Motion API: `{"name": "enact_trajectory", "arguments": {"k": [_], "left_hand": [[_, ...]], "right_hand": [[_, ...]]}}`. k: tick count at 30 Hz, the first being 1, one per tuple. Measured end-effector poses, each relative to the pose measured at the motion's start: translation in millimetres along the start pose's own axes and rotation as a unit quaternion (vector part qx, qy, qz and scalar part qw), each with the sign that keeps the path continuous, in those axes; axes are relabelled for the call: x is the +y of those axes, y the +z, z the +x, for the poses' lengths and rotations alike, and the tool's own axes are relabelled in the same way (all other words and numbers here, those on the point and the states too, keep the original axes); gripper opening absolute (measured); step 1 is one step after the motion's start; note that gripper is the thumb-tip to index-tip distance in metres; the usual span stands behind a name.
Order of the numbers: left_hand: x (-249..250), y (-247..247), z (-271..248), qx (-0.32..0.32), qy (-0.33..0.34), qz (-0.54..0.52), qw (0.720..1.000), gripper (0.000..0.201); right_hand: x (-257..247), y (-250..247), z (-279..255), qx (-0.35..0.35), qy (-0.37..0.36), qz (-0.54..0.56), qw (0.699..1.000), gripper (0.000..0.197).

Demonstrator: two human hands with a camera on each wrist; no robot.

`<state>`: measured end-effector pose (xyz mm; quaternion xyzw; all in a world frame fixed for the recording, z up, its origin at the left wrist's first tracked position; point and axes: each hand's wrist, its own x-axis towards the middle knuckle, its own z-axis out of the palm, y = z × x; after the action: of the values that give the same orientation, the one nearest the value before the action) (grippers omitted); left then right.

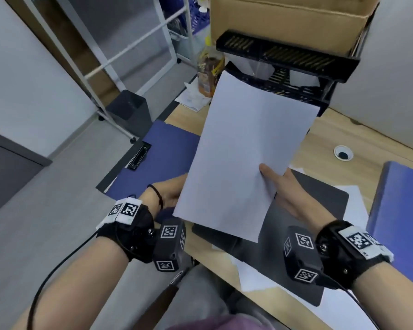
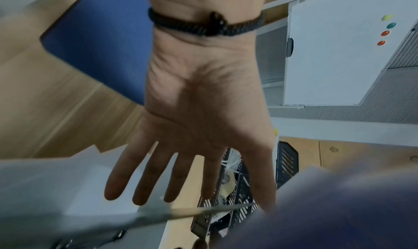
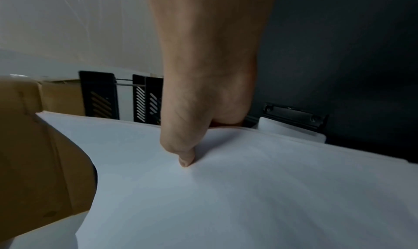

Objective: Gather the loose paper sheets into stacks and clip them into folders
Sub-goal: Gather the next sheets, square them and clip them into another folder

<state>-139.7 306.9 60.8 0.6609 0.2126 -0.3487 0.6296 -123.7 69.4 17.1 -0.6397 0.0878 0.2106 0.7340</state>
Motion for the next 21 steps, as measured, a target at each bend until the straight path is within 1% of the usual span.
{"name": "enact_trajectory", "arguments": {"k": [1,2,3,4,6,7,9,10,12,14,17,19,20,21], "left_hand": [[-2.6,-7.3,13.1,-0.057,-0.002,0.008,0.998,0.044],[-0.4,-13.5,18.2,-0.103,0.008,-0.003,0.995,0.037],[1.1,-22.3,22.7,-0.128,0.013,0.005,0.992,0.026],[0.4,-30.9,29.5,-0.145,0.023,0.029,0.989,0.025],[-4.7,-43.9,46.8,-0.148,0.022,0.065,0.987,0.035],[-6.5,-48.1,55.9,-0.127,0.027,0.077,0.989,0.035],[-7.4,-56.0,71.0,-0.036,0.055,0.101,0.993,0.037],[-8.9,-61.1,76.7,-0.007,0.066,0.118,0.991,0.04],[-18.2,-73.8,87.6,0.004,0.07,0.12,0.99,0.039],[-30.5,-87.5,93.5,0.018,0.07,0.098,0.993,0.038],[-46.2,-109.8,99.3,0.081,0.063,0.079,0.992,0.041],[-58.5,-121.8,106.8,0.157,0.062,0.099,0.981,0.048],[-62.3,-124.0,110.2,0.202,0.062,0.128,0.969,0.053],[-64.6,-123.0,114.9,0.247,0.066,0.172,0.951,0.054]], "right_hand": [[3.4,4.1,3.3,0.007,0.006,-0.006,1.0,0.023],[8.4,6.1,6.6,0.013,0.015,-0.013,1.0,0.022],[13.5,7.8,8.2,0.023,0.028,-0.018,0.999,0.021],[19.9,7.0,8.9,0.032,0.041,-0.023,0.998,0.02],[31.4,5.7,6.7,0.048,0.07,-0.035,0.996,0.019],[36.9,5.0,5.1,0.057,0.084,-0.037,0.994,0.019],[48.9,3.2,3.1,0.079,0.111,-0.045,0.99,0.02],[55.6,2.1,2.7,0.092,0.124,-0.053,0.987,0.019],[67.2,1.9,3.5,0.116,0.15,-0.075,0.979,0.02],[79.1,0.9,5.1,0.132,0.173,-0.103,0.971,0.02],[91.7,-2.3,4.8,0.149,0.196,-0.13,0.961,0.018],[97.3,-6.0,1.2,0.161,0.211,-0.138,0.954,0.017],[100.8,-9.2,-1.4,0.166,0.218,-0.14,0.951,0.017],[102.4,-11.8,-4.8,0.169,0.225,-0.144,0.949,0.017]]}}
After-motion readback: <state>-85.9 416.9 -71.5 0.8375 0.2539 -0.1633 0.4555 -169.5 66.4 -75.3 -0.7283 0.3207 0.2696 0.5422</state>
